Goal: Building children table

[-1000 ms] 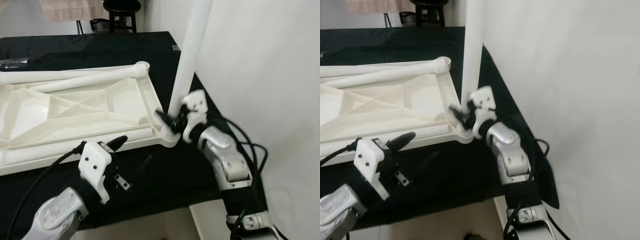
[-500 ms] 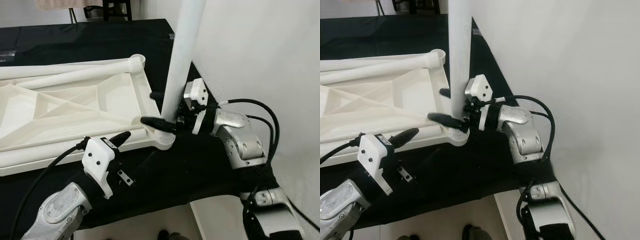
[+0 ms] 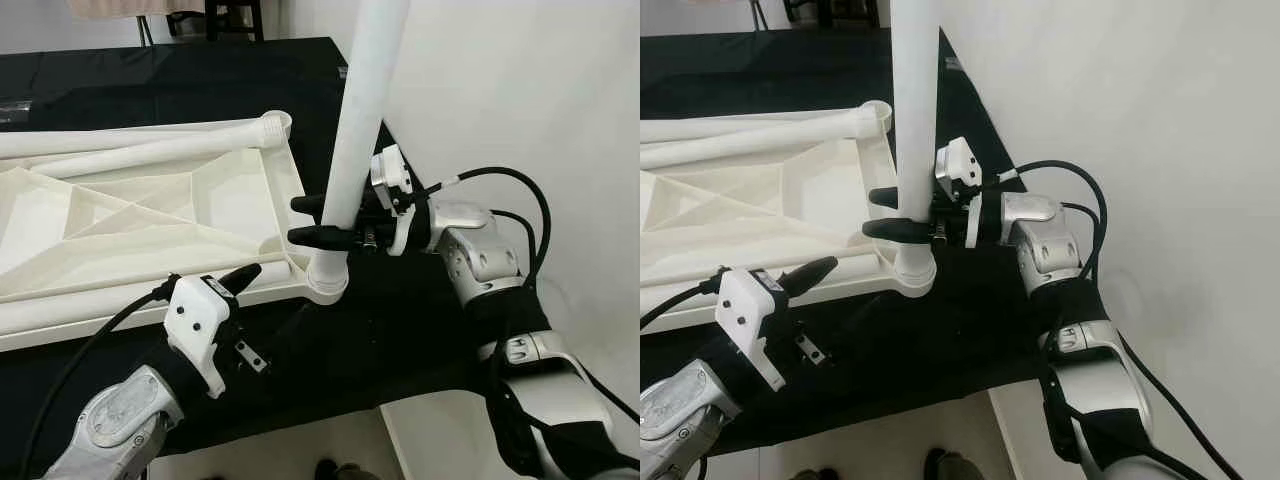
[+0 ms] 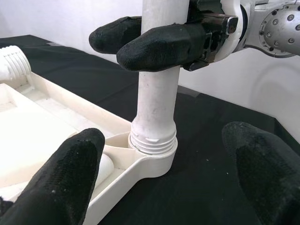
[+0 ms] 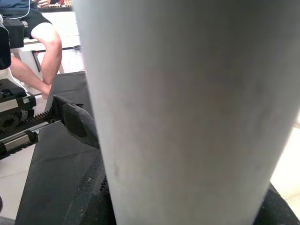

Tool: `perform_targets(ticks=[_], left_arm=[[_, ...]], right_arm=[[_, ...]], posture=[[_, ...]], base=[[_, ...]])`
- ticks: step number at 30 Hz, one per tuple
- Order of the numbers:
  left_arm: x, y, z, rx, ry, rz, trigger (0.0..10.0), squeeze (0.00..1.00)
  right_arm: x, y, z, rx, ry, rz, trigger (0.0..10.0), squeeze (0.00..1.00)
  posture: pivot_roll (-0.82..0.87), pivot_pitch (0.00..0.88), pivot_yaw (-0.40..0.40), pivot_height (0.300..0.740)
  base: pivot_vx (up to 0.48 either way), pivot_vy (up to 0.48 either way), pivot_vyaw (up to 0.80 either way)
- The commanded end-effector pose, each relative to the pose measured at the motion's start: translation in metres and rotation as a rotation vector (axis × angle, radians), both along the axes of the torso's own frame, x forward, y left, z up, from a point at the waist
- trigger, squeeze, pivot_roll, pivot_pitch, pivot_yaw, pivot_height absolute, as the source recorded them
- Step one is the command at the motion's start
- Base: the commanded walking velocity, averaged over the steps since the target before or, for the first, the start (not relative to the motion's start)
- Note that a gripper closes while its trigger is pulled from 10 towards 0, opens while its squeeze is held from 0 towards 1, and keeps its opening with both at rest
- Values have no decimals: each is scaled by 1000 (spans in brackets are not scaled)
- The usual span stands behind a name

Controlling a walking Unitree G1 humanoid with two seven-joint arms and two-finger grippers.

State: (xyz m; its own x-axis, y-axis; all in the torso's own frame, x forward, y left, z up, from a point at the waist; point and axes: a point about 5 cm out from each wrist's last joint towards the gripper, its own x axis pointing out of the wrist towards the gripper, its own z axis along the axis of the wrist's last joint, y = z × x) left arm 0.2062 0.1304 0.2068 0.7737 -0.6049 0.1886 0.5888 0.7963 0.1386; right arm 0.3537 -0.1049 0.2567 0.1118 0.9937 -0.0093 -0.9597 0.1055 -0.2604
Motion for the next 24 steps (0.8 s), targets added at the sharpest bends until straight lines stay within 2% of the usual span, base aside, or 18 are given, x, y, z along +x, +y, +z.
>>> perform_targets(ticks=[1,2,3,4,5,6,7,8,9,10,11,18,19,20,23,24], left_arm=[[-3,0,-3,0,21,-8,10000,0],[-3,0,-3,0,21,-8,10000,0],[-3,1,-3,0,22,-8,10000,0],[-3,1,-4,1,23,-8,10000,0],[-3,1,-4,3,23,-8,10000,0],[-3,1,-4,3,23,-8,10000,0],[-3,2,-4,3,23,-8,10000,0],[-3,2,-3,4,22,-8,10000,0],[-2,3,-3,4,21,-8,10000,0],[-2,3,-3,4,21,-8,10000,0],[-2,3,-3,0,20,-12,10000,0],[0,-3,-3,-6,14,-36,10000,0],[0,-3,-3,-4,13,-32,10000,0],[0,-1,-3,0,11,-25,10000,0],[1,1,-2,2,7,-16,10000,0],[1,1,-2,2,5,-15,10000,0]], right_arm=[[0,0,-13,-29,29,-6,0,0],[1,-2,-16,-35,28,-33,0,0],[3,-5,-23,-43,34,-117,0,0],[6,-8,-32,-40,43,-264,0,0],[10,-11,-50,-21,96,-531,0,0],[10,-11,-50,-21,96,-531,0,0],[11,-20,-67,-8,157,-832,0,0],[3,-29,-86,-7,217,-1058,0,0],[-10,-29,-98,-24,248,-1108,0,0],[-10,-29,-98,-24,248,-1108,0,0],[-27,-15,-110,-55,260,-1019,0,0],[-10,-2,-95,-60,199,-964,0,0],[-7,0,-92,-56,196,-971,3451,0],[-4,1,-90,-70,183,-977,10000,0],[-2,4,-84,-73,149,-997,10000,0],[-1,5,-78,-57,138,-993,10000,298]], posture=[[88,231,-117,740],[88,231,-117,740],[83,231,-116,740],[83,231,-116,740],[90,225,-120,740],[90,225,-120,740],[87,224,-113,740],[91,225,-106,740],[97,223,-102,740],[97,223,-102,740],[82,209,-92,740],[83,186,-102,740],[95,185,-102,740],[95,185,-102,740],[99,181,-101,740],[101,182,-103,740]], base=[[0,0,0],[0,0,0],[0,0,0],[0,0,0],[0,0,0],[0,0,0],[0,0,0],[0,0,0],[0,0,0],[0,0,0],[0,0,0],[0,0,0],[0,0,0],[0,0,0],[0,0,0],[0,0,0]])
